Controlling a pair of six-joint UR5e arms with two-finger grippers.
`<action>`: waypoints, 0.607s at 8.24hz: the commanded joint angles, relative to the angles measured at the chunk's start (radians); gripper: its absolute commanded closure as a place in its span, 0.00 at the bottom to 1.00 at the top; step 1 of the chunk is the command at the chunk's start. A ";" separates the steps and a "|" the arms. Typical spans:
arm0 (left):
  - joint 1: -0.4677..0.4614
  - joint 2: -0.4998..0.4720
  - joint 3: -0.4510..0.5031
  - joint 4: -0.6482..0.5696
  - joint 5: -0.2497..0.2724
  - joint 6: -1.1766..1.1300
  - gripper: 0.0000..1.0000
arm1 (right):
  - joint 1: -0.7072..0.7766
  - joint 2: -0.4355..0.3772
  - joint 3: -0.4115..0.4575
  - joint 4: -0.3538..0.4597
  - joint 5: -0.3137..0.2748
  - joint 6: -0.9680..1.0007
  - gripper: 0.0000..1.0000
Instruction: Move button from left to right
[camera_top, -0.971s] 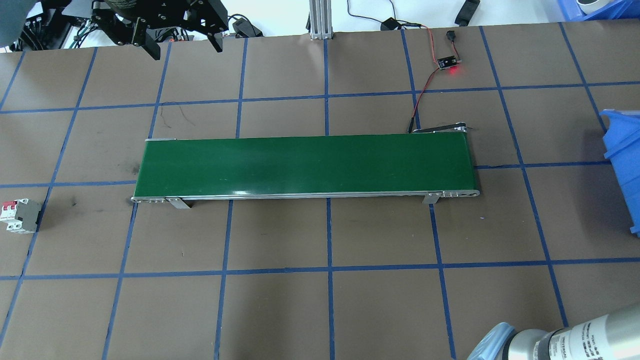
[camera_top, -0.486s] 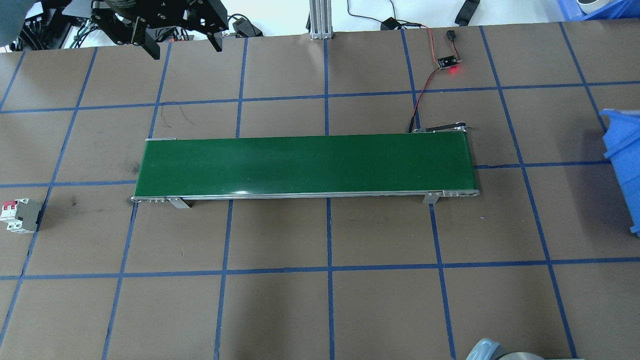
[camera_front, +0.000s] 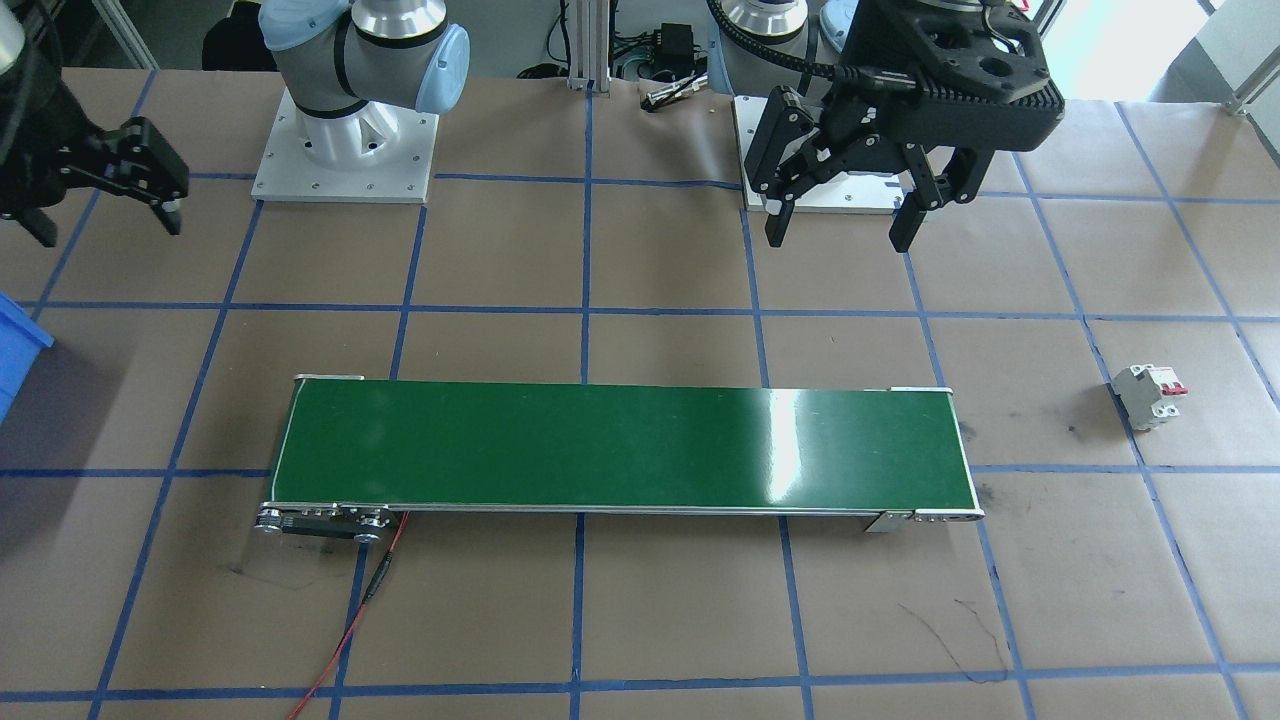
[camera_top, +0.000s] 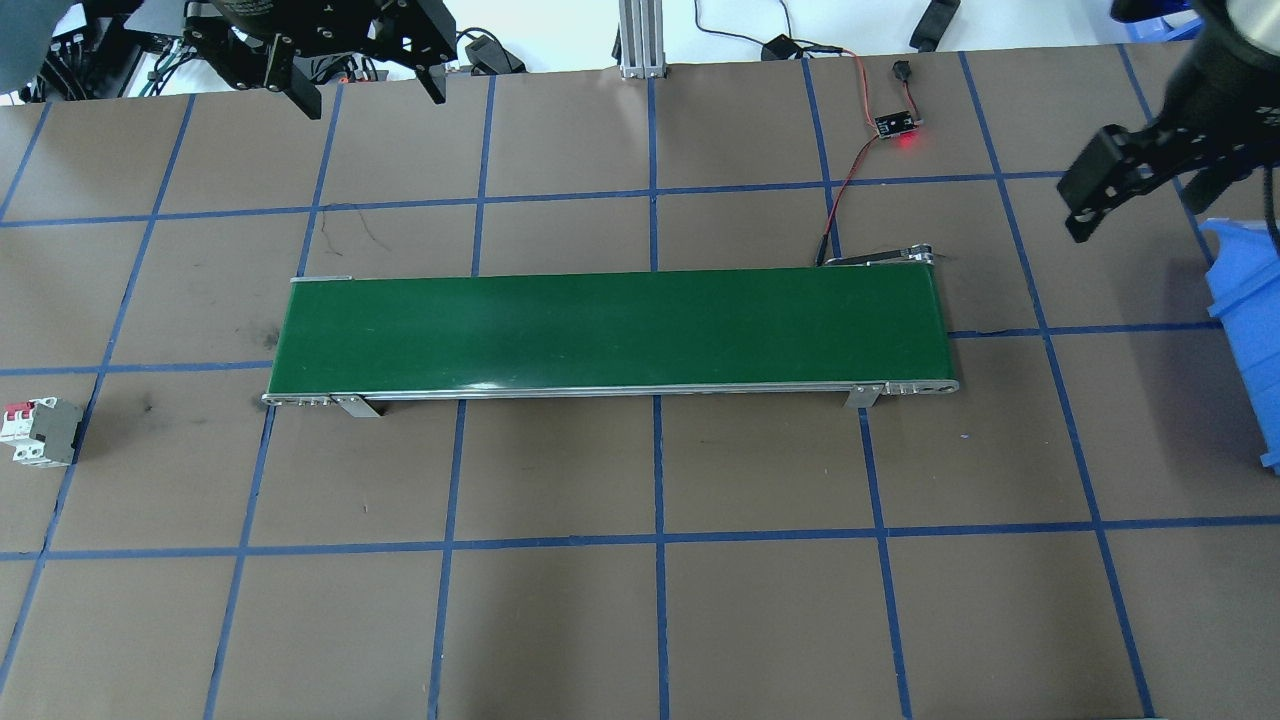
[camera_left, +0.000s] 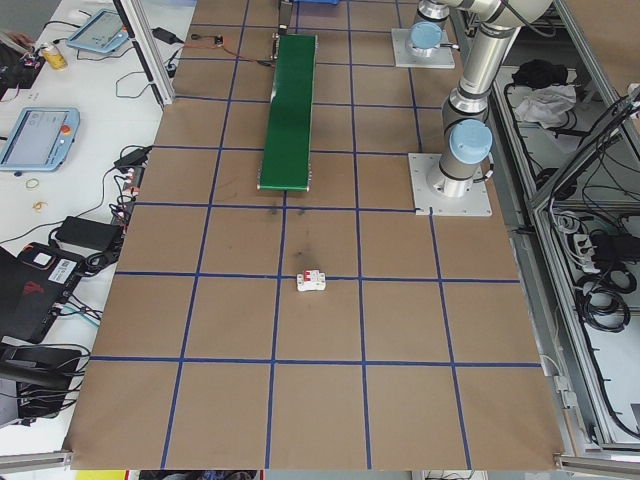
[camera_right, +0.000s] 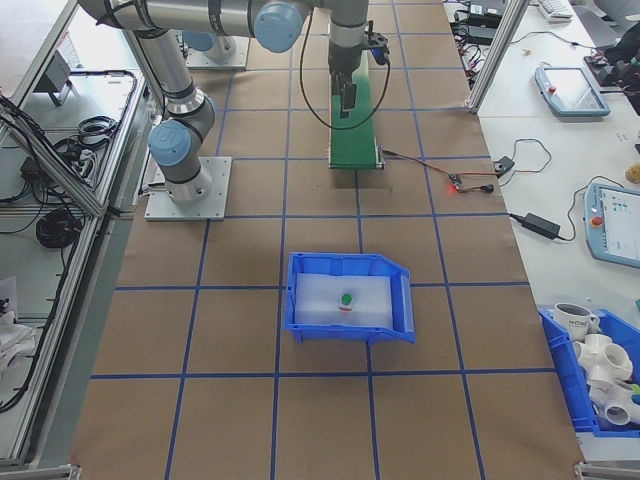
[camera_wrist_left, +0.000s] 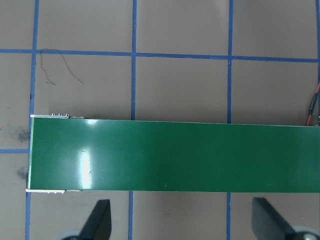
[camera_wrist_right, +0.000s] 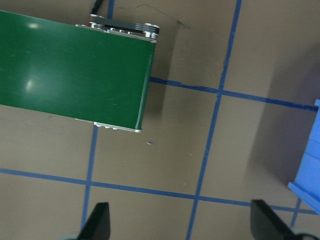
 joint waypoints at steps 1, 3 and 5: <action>0.001 0.001 -0.004 0.000 0.000 0.000 0.00 | 0.246 -0.004 -0.021 0.023 0.007 0.363 0.00; 0.001 0.004 -0.006 0.000 0.001 0.000 0.00 | 0.291 0.003 -0.020 0.019 0.033 0.425 0.00; -0.001 0.004 -0.010 0.000 0.001 0.000 0.00 | 0.291 0.004 -0.021 0.019 0.036 0.425 0.00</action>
